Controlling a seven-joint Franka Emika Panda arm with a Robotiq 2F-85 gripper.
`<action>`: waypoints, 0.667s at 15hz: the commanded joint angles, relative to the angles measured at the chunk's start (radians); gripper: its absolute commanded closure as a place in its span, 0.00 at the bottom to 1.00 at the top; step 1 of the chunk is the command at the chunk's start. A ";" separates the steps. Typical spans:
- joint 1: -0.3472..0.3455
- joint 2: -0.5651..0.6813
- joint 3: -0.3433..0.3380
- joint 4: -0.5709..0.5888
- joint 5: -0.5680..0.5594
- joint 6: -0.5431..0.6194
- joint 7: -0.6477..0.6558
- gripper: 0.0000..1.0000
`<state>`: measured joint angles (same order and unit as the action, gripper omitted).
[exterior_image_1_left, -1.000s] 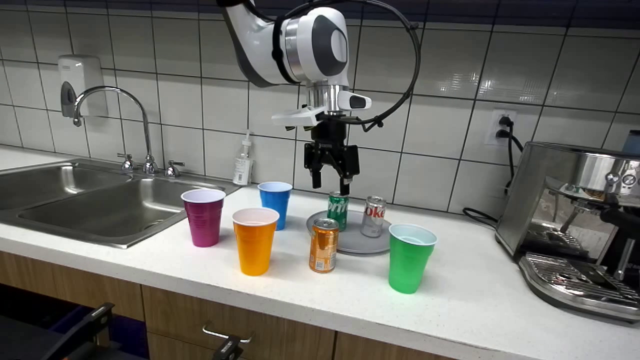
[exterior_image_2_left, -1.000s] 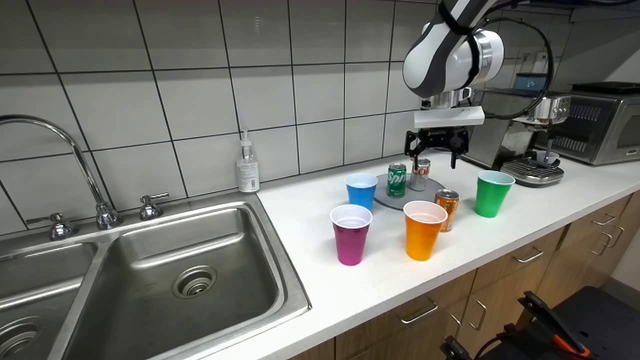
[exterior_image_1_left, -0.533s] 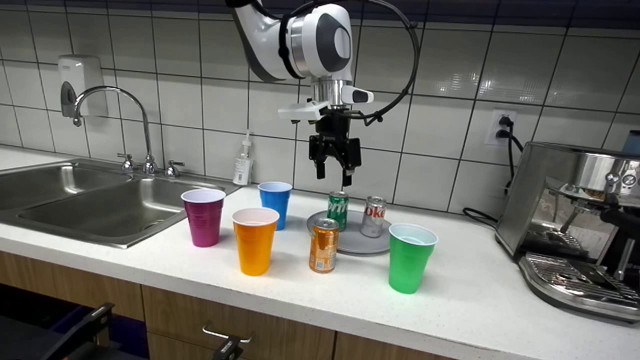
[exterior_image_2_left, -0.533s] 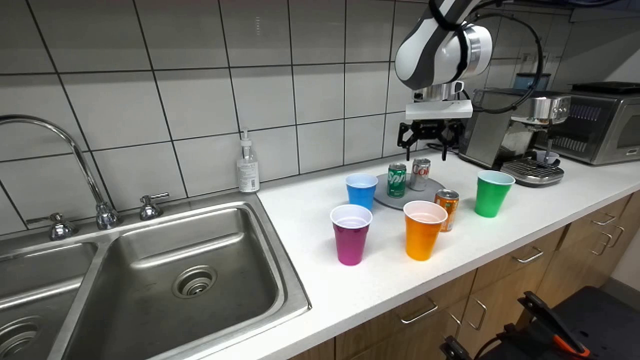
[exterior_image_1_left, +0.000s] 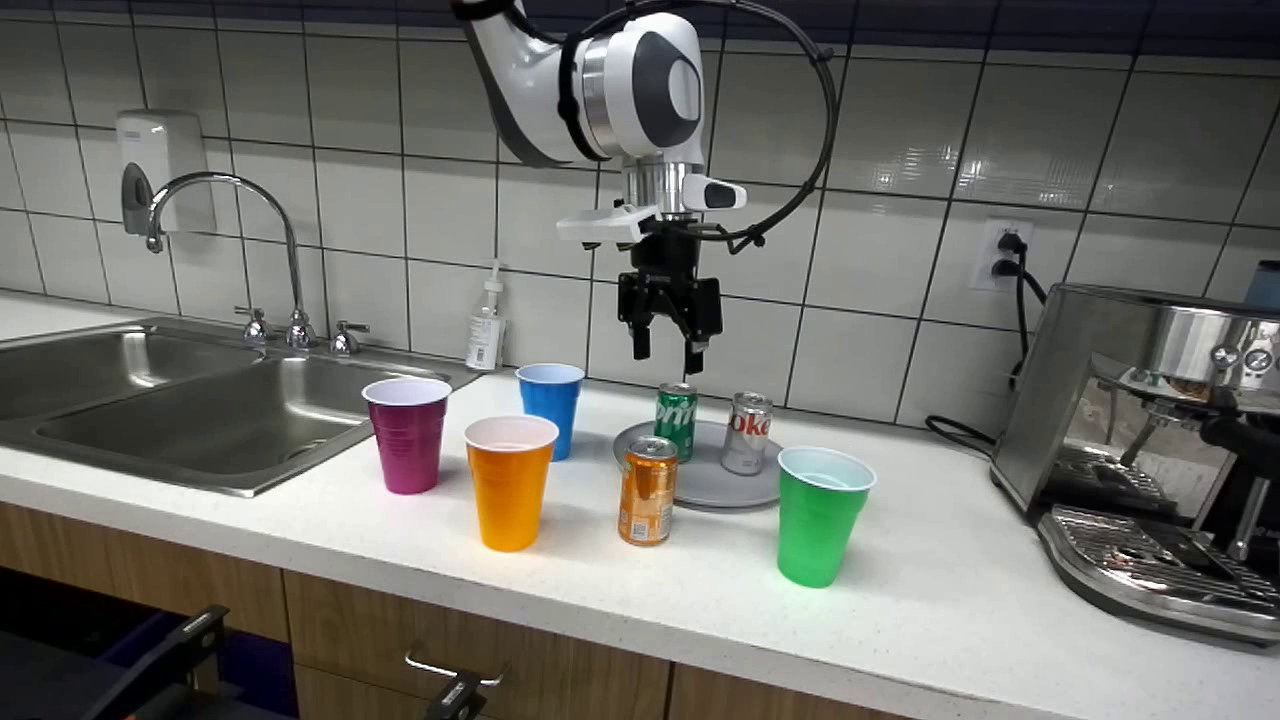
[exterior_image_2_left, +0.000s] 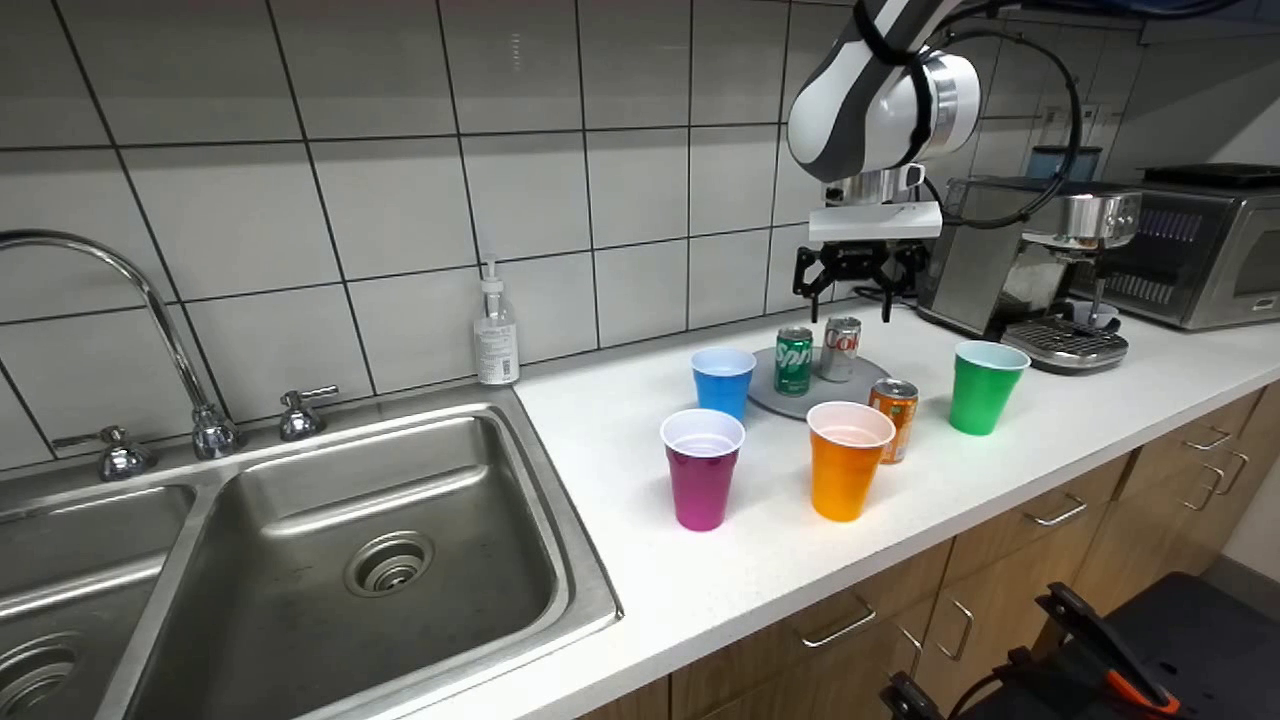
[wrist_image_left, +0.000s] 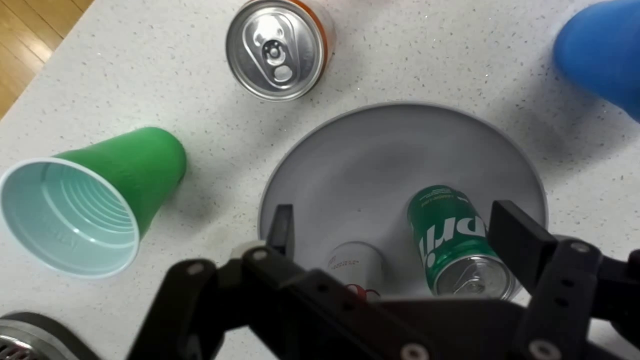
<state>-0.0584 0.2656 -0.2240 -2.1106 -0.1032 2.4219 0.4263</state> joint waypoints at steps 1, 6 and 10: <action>-0.007 0.000 0.007 0.003 -0.002 -0.003 0.000 0.00; -0.007 0.036 0.010 0.041 0.017 -0.010 0.024 0.00; -0.007 0.093 0.013 0.099 0.055 -0.007 0.037 0.00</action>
<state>-0.0584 0.3045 -0.2228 -2.0815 -0.0778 2.4252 0.4365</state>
